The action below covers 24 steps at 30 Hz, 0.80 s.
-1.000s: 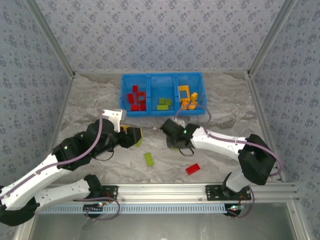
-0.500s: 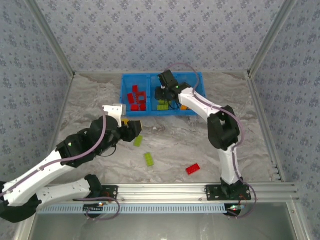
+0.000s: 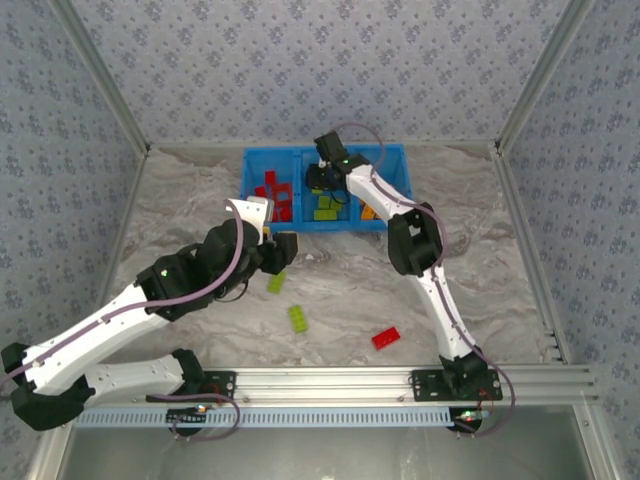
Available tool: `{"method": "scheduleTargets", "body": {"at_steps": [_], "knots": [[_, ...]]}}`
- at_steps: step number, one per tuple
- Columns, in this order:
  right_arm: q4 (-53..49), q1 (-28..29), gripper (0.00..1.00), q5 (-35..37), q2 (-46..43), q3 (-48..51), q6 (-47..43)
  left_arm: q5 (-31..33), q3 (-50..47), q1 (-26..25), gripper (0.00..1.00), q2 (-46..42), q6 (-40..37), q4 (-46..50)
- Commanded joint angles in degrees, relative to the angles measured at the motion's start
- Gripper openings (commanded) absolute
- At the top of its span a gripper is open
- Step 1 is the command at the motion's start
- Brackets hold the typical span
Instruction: Sort the legos into containers by color
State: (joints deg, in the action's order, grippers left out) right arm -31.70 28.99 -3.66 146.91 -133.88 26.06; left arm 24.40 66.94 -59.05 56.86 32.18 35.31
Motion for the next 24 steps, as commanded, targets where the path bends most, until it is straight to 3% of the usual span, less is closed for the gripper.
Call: {"method": "scheduleTargets", "body": {"at_steps": [1, 10, 17, 24], "knots": [[-2.4, -0.4, 0.35, -1.8, 2.1, -4.1, 0.0, 2.4, 0.9, -0.6, 0.59, 0.0, -1.4, -0.2], [-4.1, 0.1, 0.51, -0.5, -0.1, -4.3, -0.2, 3.1, 0.4, -0.7, 0.59, 0.0, -1.2, 0.3], [-4.4, 1.0, 0.5, 2.7, -6.9, -3.3, -1.1, 2.7, 0.6, -0.7, 0.59, 0.6, 0.4, 2.2], [-3.0, 1.7, 0.48, 6.1, -17.6, 4.8, -0.8, -1.1, 0.7, -0.7, 0.58, 0.8, 1.0, 3.0]]}}
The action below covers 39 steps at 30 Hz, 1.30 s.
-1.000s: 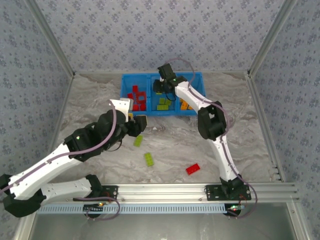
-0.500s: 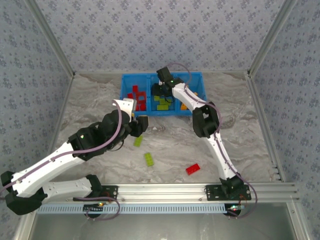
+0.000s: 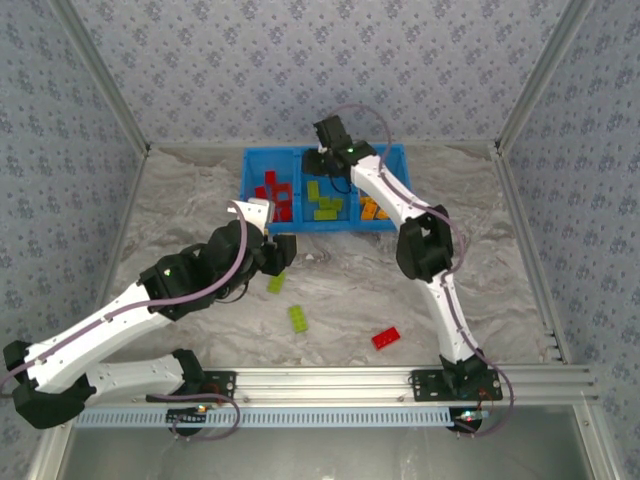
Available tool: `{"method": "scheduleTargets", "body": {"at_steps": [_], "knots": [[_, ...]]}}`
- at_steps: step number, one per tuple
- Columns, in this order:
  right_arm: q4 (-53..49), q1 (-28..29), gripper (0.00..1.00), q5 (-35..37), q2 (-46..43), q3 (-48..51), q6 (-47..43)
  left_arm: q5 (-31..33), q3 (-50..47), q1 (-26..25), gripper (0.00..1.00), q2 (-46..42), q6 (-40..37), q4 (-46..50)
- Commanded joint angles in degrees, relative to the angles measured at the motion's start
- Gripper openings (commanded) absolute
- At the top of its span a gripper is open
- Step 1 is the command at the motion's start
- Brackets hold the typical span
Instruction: Sort the legos into containers by color
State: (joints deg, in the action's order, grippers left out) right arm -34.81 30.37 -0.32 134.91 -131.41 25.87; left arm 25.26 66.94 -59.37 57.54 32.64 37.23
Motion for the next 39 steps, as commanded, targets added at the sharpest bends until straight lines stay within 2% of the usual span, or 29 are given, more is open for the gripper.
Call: {"method": "scheduleTargets", "body": {"at_steps": [1, 9, 14, 17, 23, 27, 31, 35, 39], "knots": [[2.3, 0.5, 0.47, 3.3, -8.2, 5.2, -0.7, -3.1, 1.1, -0.4, 0.58, 0.7, 0.2, 1.3], [10.2, 1.1, 0.46, 4.4, -32.7, 31.3, -0.6, -13.2, -0.4, -0.7, 0.58, 3.9, -4.2, -0.9], [8.2, 3.1, 0.47, 2.0, -51.9, 46.8, -2.3, -15.9, -2.7, -5.4, 0.58, 10.0, -8.7, -4.2], [2.6, 4.7, 0.47, -1.2, -63.8, 53.8, -3.5, -13.8, -3.9, -8.7, 0.58, 14.6, -9.6, -6.3], [-15.8, 6.4, 0.48, -4.5, -86.0, 59.3, -1.2, -17.5, -4.2, -12.5, 0.59, 23.9, -10.8, -13.2], [-25.1, 6.4, 0.5, -6.8, -93.8, 59.9, 0.2, -18.7, 0.4, -15.2, 0.61, 34.1, -12.6, -13.3], [-28.5, 6.4, 0.5, -5.5, -97.9, 61.7, 1.9, -21.7, 6.1, -16.9, 0.63, 44.0, -13.7, -13.2], [-29.0, 6.4, 0.51, -3.7, -98.7, 61.4, 2.1, -21.8, 12.6, -18.2, 0.66, 52.0, -14.3, -9.8], [-27.7, 6.4, 0.51, -3.9, -97.9, 61.1, 2.5, -21.3, 15.4, -18.8, 0.68, 56.4, -14.0, -8.8]]}}
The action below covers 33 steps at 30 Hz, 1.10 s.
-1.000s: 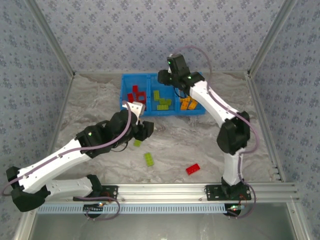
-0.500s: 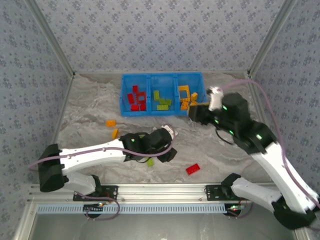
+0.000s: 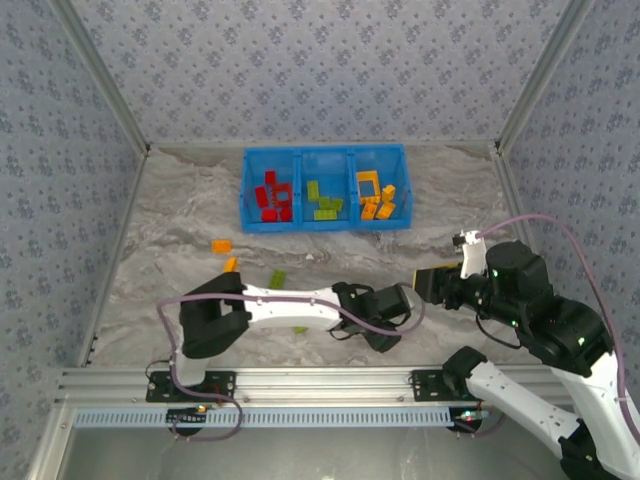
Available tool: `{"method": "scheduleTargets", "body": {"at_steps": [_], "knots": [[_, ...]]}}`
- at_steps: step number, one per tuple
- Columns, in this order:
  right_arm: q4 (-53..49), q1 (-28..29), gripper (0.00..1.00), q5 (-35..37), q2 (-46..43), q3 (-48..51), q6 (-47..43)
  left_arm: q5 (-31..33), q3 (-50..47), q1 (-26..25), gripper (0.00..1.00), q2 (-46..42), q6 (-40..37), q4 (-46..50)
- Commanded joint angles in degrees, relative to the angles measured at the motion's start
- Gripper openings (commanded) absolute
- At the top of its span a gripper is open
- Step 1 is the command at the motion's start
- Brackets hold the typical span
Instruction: Sort the legos into containers by color
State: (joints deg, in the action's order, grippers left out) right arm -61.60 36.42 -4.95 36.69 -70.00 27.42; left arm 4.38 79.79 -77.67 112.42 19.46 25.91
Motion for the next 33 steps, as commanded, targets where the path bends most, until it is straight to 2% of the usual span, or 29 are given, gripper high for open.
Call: {"method": "scheduleTargets", "body": {"at_steps": [1, 5, 7, 16, 20, 26, 29, 33], "knots": [[-0.7, 0.3, 0.51, 0.7, 0.5, -0.4, 1.0, -0.3, 2.9, -0.5, 0.68, 2.3, -0.8, 2.9], [-0.4, 0.3, 0.51, 0.7, 0.8, -0.8, 1.1, -1.3, 3.5, -0.5, 0.69, 4.7, -0.7, 2.6], [-0.4, 0.3, 0.51, 0.6, 0.8, -0.8, 1.1, -2.5, 4.1, -0.6, 0.66, 6.0, -0.9, 2.0], [-1.2, 0.3, 0.5, 0.5, 0.3, -1.9, 1.0, -0.9, 5.6, -0.6, 0.34, 8.2, -0.8, 1.5], [-0.8, 0.3, 0.5, 0.3, 0.4, -1.3, 1.1, 1.2, 5.0, -0.5, 0.25, 6.9, -0.7, 1.8], [0.1, 0.3, 0.5, -1.2, 1.0, -1.3, 0.9, 3.5, 1.5, 1.6, 0.23, -0.5, 1.1, 1.9], [2.1, 0.3, 0.5, -3.2, 2.6, -1.4, -0.9, 4.5, -1.1, 5.2, 0.23, -7.3, 1.9, 3.0], [6.8, 1.0, 0.49, -6.3, 6.3, -0.3, -2.0, 5.3, -3.5, 12.6, 0.23, -16.9, 1.6, 6.1]]}}
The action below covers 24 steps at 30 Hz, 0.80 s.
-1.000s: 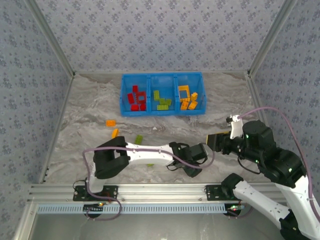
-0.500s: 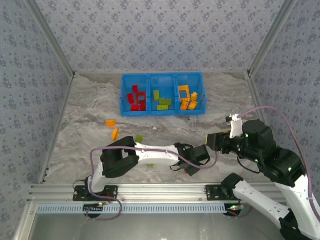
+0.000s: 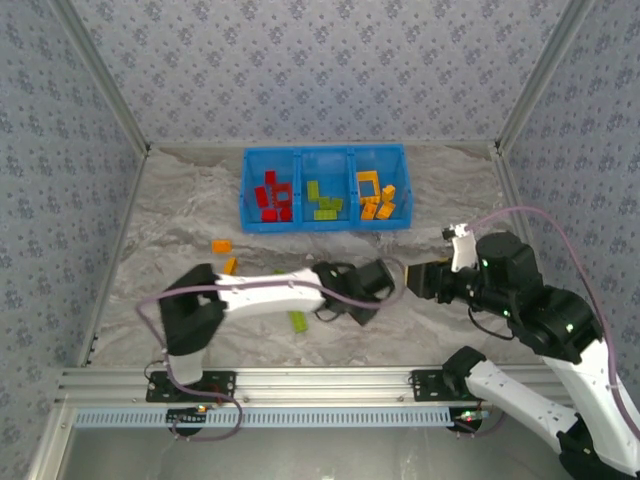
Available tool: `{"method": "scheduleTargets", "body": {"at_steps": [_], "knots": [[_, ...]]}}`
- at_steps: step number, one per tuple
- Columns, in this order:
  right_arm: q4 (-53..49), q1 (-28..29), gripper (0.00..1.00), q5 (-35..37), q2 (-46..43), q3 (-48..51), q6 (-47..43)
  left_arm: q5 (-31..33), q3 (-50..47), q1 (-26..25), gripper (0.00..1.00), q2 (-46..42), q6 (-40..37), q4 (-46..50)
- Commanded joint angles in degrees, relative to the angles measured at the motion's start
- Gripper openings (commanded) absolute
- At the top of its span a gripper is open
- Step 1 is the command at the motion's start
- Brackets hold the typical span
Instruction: Sort the legos into containers by color
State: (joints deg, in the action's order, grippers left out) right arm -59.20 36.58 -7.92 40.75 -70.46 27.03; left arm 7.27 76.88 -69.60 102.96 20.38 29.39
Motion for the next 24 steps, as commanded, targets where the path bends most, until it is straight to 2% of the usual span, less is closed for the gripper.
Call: {"method": "scheduleTargets", "body": {"at_steps": [1, 7, 10, 13, 17, 20, 24], "knots": [[6.6, 1.6, 0.5, -3.7, 3.5, 0.6, -1.5, 2.6, -1.4, 7.0, 0.23, -9.8, 0.5, 3.2], [19.9, 12.2, 0.49, 0.8, 13.3, 1.6, -1.4, 0.3, -2.6, 25.2, 0.23, -17.4, -0.3, 5.0], [26.2, 16.9, 0.49, 4.3, 18.9, 1.4, -1.6, -2.4, -1.9, 34.0, 0.23, -16.6, -0.7, 3.1], [31.2, 18.9, 0.48, 6.2, 23.0, 1.2, -1.3, -3.6, 1.0, 39.8, 0.23, -12.4, -0.6, 2.3], [34.1, 19.7, 0.47, 6.6, 26.5, 0.8, -0.5, -3.1, 6.7, 44.4, 0.22, -4.9, 1.3, 2.5], [35.0, 20.0, 0.47, 7.0, 27.2, 1.4, 0.2, -3.1, 11.4, 46.0, 0.21, 0.6, 2.2, 3.6], [35.3, 20.0, 0.47, 7.6, 27.7, 2.6, 1.2, 2.9, 19.3, 46.0, 0.2, 7.8, 2.0, 8.8]]}}
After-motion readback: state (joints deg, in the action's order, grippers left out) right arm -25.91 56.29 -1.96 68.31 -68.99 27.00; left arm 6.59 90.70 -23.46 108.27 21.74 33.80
